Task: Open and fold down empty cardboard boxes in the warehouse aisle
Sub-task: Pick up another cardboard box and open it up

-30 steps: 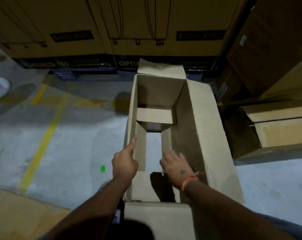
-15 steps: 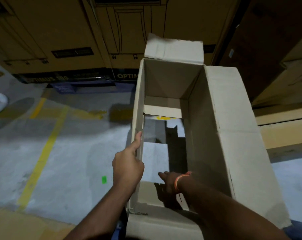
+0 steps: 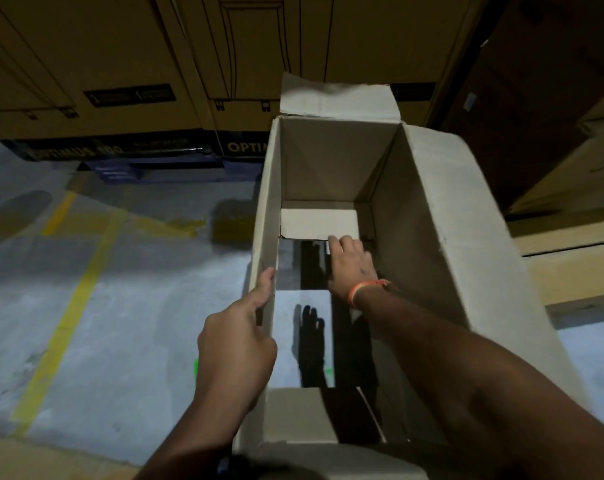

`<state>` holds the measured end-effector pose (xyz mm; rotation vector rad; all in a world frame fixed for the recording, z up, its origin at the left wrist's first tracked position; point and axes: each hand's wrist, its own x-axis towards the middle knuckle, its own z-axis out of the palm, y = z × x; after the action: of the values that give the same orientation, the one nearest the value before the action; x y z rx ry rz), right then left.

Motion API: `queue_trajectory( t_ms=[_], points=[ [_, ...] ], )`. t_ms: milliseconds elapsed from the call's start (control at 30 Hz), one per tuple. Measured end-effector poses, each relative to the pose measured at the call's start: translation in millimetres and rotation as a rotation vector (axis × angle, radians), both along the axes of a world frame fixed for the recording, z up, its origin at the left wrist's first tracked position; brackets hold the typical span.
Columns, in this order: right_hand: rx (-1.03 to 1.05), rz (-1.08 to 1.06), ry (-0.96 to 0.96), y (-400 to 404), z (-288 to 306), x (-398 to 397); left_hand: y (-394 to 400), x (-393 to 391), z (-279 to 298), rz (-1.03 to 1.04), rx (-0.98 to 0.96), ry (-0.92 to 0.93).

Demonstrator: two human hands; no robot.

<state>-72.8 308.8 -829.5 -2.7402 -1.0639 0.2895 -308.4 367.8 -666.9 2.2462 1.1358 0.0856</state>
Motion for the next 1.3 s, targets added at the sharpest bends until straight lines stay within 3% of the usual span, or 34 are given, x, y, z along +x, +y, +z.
queue_trajectory(
  t_ms=[400,767,933,1300],
  points=[
    [-0.128,-0.029,0.098,47,-37,35,24,7,7,-0.035,-0.009,-0.078],
    [-0.127,-0.06,0.101,49,-29,68,30,15,14,-0.043,0.015,-0.112],
    [-0.444,0.016,0.31,52,-14,73,31,17,14,-0.029,0.016,-0.132],
    [-0.39,0.058,0.229,26,-1,22,31,50,-9,0.004,0.018,-0.126]
  ],
)
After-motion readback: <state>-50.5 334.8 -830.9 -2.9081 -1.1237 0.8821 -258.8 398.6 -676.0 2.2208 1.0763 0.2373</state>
